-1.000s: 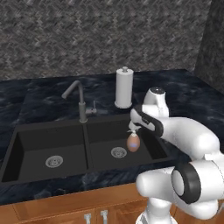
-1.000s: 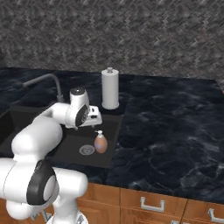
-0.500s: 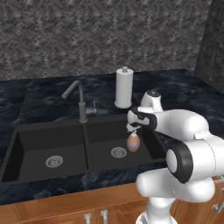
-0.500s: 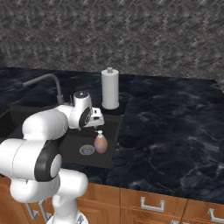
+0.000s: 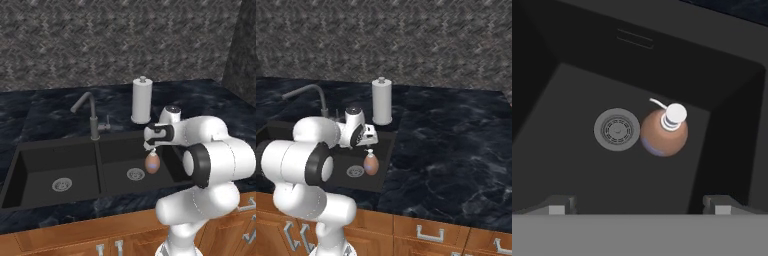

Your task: Pick up the soap dispenser and soap dispenser from the sink, and place them back in the cabinet, and close the cabinet doors.

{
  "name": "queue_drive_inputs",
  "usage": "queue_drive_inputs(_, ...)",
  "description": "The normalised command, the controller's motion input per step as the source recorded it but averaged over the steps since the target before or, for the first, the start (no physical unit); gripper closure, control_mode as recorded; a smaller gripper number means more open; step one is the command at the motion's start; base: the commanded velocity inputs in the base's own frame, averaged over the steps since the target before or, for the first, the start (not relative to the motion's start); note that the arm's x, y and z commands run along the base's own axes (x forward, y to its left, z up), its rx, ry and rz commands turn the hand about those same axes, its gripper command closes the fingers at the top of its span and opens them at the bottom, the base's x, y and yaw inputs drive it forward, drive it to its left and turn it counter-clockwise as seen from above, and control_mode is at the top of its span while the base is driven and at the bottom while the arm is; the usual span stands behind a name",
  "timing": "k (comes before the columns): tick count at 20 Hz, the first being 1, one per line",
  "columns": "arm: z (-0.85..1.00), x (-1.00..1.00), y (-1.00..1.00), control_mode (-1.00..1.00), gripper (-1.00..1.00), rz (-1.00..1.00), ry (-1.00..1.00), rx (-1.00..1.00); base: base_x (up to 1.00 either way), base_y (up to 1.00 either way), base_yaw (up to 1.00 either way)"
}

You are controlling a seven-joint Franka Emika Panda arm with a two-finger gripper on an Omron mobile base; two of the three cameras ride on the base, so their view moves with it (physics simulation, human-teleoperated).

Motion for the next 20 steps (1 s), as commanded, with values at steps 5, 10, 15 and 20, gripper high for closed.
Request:
queue_drive_inputs(5,-0.19,0.29,-0.05,-1.0,-1.0,0.0,0.0,0.0,0.0,0.0,0.0)
queue_drive_inputs(10,-0.2,0.26,0.0,-1.0,-1.0,0.0,0.0,0.0,0.0,0.0,0.0)
queue_drive_inputs(15,-0.19,0.26,-0.05,-1.0,-1.0,0.0,0.0,0.0,0.0,0.0,0.0)
queue_drive_inputs(20,-0.14,0.24,-0.06,-1.0,-1.0,0.0,0.0,0.0,0.0,0.0,0.0)
